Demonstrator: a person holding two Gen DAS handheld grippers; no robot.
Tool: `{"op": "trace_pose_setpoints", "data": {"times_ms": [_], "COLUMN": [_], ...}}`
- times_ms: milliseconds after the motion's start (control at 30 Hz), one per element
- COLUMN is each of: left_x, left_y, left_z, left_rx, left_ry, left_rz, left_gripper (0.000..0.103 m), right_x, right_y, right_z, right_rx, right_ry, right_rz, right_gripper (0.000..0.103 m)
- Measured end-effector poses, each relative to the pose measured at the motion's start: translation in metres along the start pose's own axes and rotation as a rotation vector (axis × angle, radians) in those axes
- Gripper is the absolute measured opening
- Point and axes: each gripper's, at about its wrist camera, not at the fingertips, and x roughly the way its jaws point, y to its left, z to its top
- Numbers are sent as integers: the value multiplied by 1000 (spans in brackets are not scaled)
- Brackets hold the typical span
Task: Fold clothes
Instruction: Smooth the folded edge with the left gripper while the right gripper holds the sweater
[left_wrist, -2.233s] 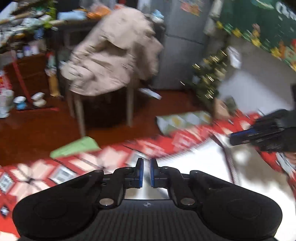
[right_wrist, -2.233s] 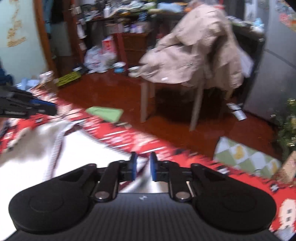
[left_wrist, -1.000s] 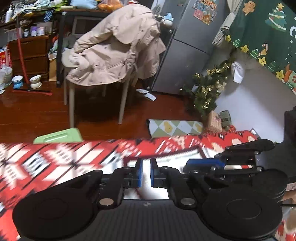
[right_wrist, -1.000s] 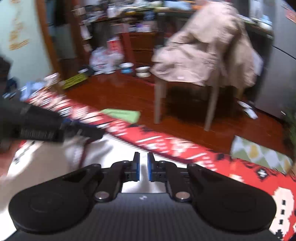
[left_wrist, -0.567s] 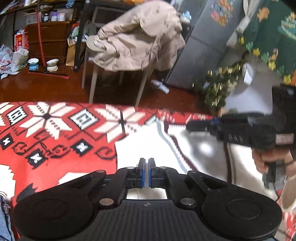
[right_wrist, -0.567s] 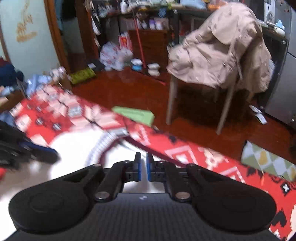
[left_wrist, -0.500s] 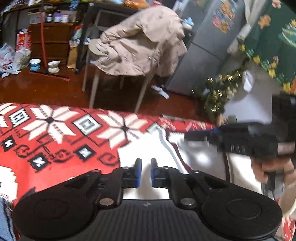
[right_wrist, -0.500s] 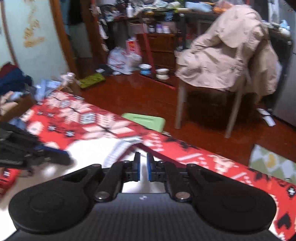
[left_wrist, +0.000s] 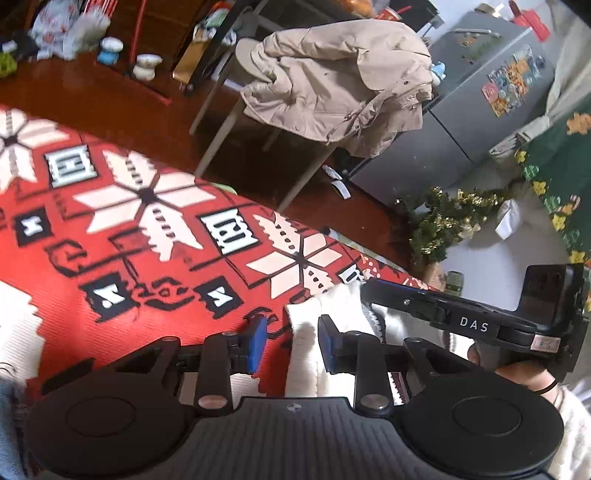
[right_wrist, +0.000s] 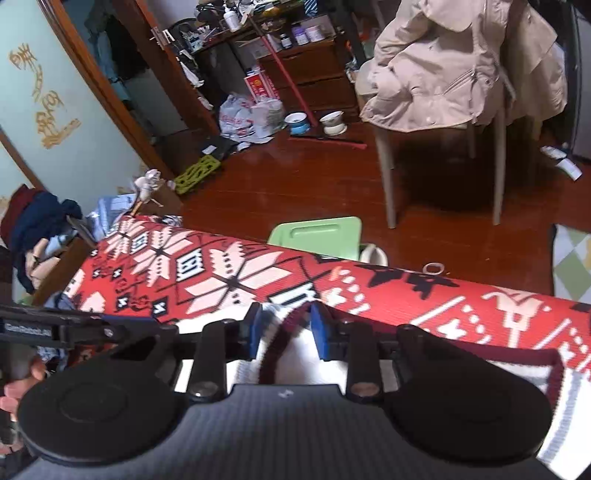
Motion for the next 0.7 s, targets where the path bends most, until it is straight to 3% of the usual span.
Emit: {"op": "trace_pose_setpoints", "data": {"times_ms": [67,100,133,167,200,300,400,567,700], "left_x": [0,-1,-1,-1,-1,-3,-16,5,8], "left_y": [-4,-5,-7,-9,-11,-17,-27,-30,-26], "left_z": [0,-1,-1,-1,-1,-2,-2,-10,-14], "left_rx": [9,14,18,23,27,46,130,272,290], "left_ry": [-16,-24,-32,-40,-48,-78,-167,-132,-134], "left_rz": [-6,-8,-11,-14,-17,-22,50,194,218], "left_gripper": [28,26,22,7,2,1,1,1,6], "right_x": [3,4,4,5,4,-2,-8,7,10], "right_y": [2,3,4,5,5,9,12,18,23], "right_z": [2,2,3,4,5,6,7,3,4], "right_rx": [-11,-26,-42,-53,-55,-75,-108,-209,-232], "right_ry": [7,8,8,7,2,-33,-83,-51,-39], "right_rz": [-3,-18,-32,-43,-45,-57,-83,-142,-161], "right_gripper": [17,4,2,2,1,1,0,0,2]}}
